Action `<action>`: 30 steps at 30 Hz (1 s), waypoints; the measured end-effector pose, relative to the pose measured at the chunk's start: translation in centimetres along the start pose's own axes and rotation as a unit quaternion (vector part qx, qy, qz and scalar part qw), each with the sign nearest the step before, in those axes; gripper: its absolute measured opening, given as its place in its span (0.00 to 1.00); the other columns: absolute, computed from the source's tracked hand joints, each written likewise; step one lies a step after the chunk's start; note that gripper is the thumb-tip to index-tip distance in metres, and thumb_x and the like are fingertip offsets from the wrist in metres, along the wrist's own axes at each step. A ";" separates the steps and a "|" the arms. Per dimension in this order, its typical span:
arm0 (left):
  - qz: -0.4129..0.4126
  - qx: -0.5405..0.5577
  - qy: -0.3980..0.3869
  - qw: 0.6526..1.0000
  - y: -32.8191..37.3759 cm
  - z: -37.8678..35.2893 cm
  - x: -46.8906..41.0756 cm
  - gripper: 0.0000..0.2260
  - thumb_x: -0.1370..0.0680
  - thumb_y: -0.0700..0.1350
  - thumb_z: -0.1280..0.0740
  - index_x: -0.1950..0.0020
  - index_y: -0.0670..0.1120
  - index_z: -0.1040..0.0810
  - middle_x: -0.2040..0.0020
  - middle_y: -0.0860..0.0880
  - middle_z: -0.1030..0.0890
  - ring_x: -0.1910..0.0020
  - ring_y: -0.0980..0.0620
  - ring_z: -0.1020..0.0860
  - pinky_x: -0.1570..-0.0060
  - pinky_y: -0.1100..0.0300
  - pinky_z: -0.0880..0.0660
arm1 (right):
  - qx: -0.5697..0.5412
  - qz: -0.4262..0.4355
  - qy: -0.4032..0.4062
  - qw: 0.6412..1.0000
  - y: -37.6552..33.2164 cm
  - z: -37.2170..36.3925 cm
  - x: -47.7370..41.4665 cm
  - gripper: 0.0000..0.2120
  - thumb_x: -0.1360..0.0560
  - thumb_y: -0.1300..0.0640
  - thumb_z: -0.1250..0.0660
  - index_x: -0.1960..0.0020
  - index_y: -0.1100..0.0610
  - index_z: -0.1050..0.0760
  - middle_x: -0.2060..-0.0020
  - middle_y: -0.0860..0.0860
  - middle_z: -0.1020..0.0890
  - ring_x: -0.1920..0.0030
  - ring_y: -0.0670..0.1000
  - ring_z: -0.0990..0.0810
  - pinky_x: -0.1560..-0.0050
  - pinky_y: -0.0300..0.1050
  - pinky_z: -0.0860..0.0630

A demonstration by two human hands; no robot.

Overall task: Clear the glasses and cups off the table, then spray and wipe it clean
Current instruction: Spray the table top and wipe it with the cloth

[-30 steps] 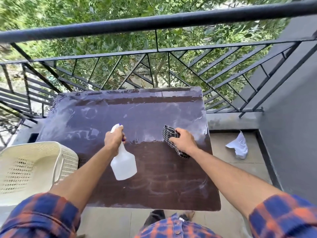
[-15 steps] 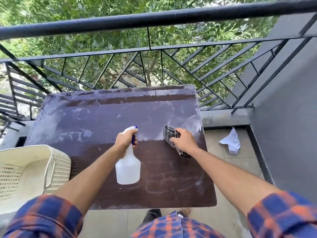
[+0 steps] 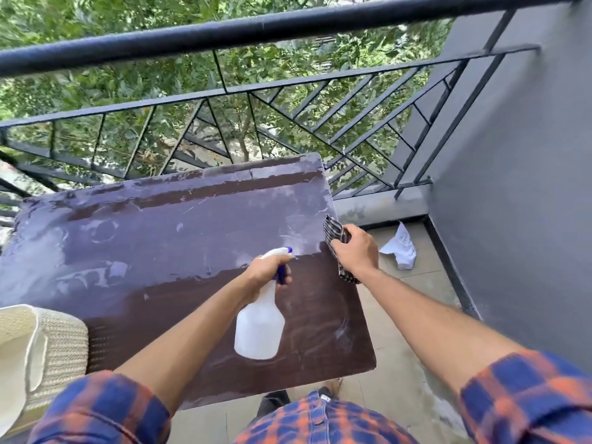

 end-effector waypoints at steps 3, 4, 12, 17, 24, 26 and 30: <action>0.014 -0.018 -0.009 1.000 -0.7 -1.8 -0.3 0.07 0.20 0.41 0.34 0.44 0.48 0.20 0.67 0.47 0.32 0.72 0.50 0.34 0.72 0.61 0.35 | -0.020 -0.013 0.018 1.000 1.1 1.2 -0.4 0.16 0.31 0.47 0.31 0.44 0.47 0.20 0.52 0.51 0.15 0.50 0.59 0.19 0.53 0.46 0.25; 0.019 -0.022 -0.013 0.999 -1.0 -2.3 -0.4 0.06 0.20 0.42 0.34 0.46 0.48 0.20 0.67 0.48 0.33 0.72 0.50 0.36 0.72 0.61 0.36 | -0.020 -0.016 0.019 0.999 1.5 1.5 -0.5 0.16 0.31 0.47 0.31 0.44 0.47 0.20 0.52 0.51 0.15 0.50 0.59 0.19 0.53 0.46 0.25; -0.003 -0.137 -0.019 0.990 -2.1 -2.6 0.0 0.08 0.20 0.42 0.36 0.59 0.48 0.26 0.70 0.47 0.28 0.70 0.48 0.30 0.69 0.59 0.31 | -0.035 -0.007 0.001 0.999 2.7 1.5 -0.1 0.15 0.31 0.47 0.30 0.45 0.48 0.20 0.53 0.52 0.15 0.50 0.59 0.19 0.54 0.46 0.25; -0.005 -0.074 0.066 0.995 -2.8 1.0 1.1 0.06 0.19 0.46 0.34 0.56 0.50 0.24 0.69 0.49 0.30 0.73 0.50 0.31 0.72 0.61 0.31 | -0.033 0.026 -0.010 0.999 1.9 0.6 0.1 0.14 0.30 0.49 0.29 0.45 0.48 0.19 0.52 0.52 0.14 0.49 0.59 0.19 0.53 0.47 0.25; 0.003 -0.037 0.166 0.985 -4.5 8.4 3.7 0.04 0.20 0.40 0.35 0.54 0.48 0.23 0.69 0.45 0.29 0.72 0.48 0.27 0.72 0.58 0.27 | -0.018 0.081 -0.057 0.995 -1.4 -1.9 0.6 0.14 0.29 0.49 0.29 0.43 0.48 0.20 0.50 0.53 0.15 0.48 0.59 0.19 0.52 0.46 0.25; 0.005 -0.015 0.217 0.976 -5.3 10.7 4.6 0.06 0.21 0.41 0.35 0.59 0.46 0.24 0.70 0.45 0.30 0.75 0.49 0.29 0.70 0.56 0.26 | -0.008 0.102 -0.071 0.992 -2.5 -2.7 0.8 0.14 0.29 0.49 0.30 0.44 0.48 0.20 0.51 0.52 0.15 0.48 0.59 0.19 0.53 0.46 0.25; 0.009 0.013 0.254 0.967 -6.3 13.6 6.0 0.07 0.20 0.40 0.35 0.58 0.42 0.23 0.69 0.44 0.27 0.71 0.46 0.23 0.65 0.50 0.21 | -0.009 0.138 -0.089 0.986 -4.6 -4.2 1.5 0.14 0.28 0.49 0.30 0.43 0.48 0.20 0.52 0.50 0.14 0.49 0.56 0.18 0.55 0.44 0.26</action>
Point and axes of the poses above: each hand's wrist, its own x-axis away from the middle knuckle, its own z-axis out of the back of the hand, y = z × x, the point moved 4 cm from there along -x, towards the middle knuckle
